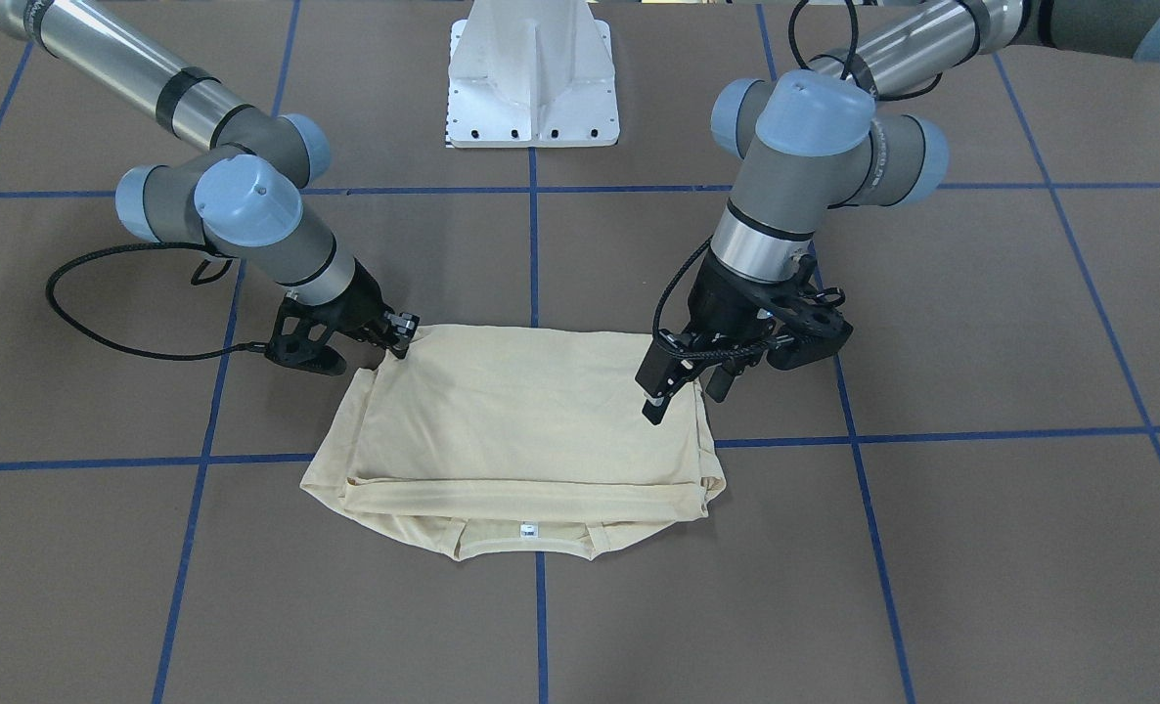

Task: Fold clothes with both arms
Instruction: 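Move the right gripper to the folded shirt's near corner and grasp it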

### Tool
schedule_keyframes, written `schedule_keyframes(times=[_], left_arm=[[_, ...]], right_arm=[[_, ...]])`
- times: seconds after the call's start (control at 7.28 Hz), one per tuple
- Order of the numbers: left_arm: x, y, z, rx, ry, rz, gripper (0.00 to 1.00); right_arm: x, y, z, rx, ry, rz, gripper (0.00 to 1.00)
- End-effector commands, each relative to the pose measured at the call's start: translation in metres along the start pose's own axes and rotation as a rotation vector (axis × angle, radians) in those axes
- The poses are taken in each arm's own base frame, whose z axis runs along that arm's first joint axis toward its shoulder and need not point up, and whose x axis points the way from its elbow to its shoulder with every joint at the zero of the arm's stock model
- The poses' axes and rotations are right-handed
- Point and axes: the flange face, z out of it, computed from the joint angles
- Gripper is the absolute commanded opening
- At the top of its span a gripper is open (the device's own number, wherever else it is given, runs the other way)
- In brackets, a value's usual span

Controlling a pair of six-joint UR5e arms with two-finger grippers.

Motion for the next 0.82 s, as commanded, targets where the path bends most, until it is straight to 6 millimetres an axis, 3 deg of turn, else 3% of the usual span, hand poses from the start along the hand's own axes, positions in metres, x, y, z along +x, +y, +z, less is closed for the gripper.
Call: schedule_keyframes(times=[0.0, 0.14, 0.41, 0.69], left_arm=[[0.003, 0.002, -0.01, 0.003, -0.017, -0.003, 0.99], [-0.001, 0.002, -0.015, 0.003, -0.017, -0.003, 0.99], [-0.016, 0.004, -0.025, 0.0, -0.015, -0.002, 0.99], [-0.018, 0.006, -0.028, -0.003, -0.011, 0.0, 0.99]], right_arm=[[-0.022, 0.056, -0.014, -0.119, -0.049, -0.012, 0.0], [-0.031, 0.088, -0.018, -0.197, -0.06, 0.023, 0.0], [-0.048, 0.16, -0.004, -0.303, -0.05, 0.085, 0.0], [-0.055, 0.221, 0.006, -0.388, -0.029, 0.124, 0.0]])
